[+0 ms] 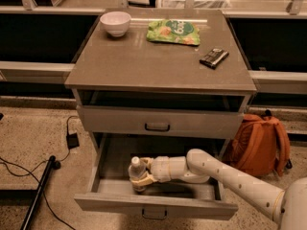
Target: Place blue plastic bottle into middle drawer
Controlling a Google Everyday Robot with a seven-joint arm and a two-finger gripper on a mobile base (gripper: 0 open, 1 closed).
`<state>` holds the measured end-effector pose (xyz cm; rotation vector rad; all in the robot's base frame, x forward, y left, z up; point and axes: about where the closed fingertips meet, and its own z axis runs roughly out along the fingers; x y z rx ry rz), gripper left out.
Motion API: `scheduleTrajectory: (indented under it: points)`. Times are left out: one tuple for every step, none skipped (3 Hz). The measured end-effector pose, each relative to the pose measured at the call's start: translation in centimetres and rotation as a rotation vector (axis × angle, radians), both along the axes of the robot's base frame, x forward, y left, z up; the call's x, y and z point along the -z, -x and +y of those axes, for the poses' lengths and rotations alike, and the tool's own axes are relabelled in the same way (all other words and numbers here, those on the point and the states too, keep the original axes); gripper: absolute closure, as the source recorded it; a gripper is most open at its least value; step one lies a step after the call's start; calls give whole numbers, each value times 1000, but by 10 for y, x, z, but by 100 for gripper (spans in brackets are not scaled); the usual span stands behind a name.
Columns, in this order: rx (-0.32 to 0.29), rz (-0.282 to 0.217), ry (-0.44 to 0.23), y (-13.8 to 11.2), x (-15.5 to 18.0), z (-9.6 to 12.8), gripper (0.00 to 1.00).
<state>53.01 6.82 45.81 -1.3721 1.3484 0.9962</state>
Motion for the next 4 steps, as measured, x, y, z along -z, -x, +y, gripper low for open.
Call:
scheduleTrajectory:
  points:
    - [8,-1,5,-1,2,1,35]
    - [8,-1,5,-1,2,1,12]
    - [-15,-1,-27,1,-6,2,0]
    - [-44,-24,-63,17,-40,-14,0]
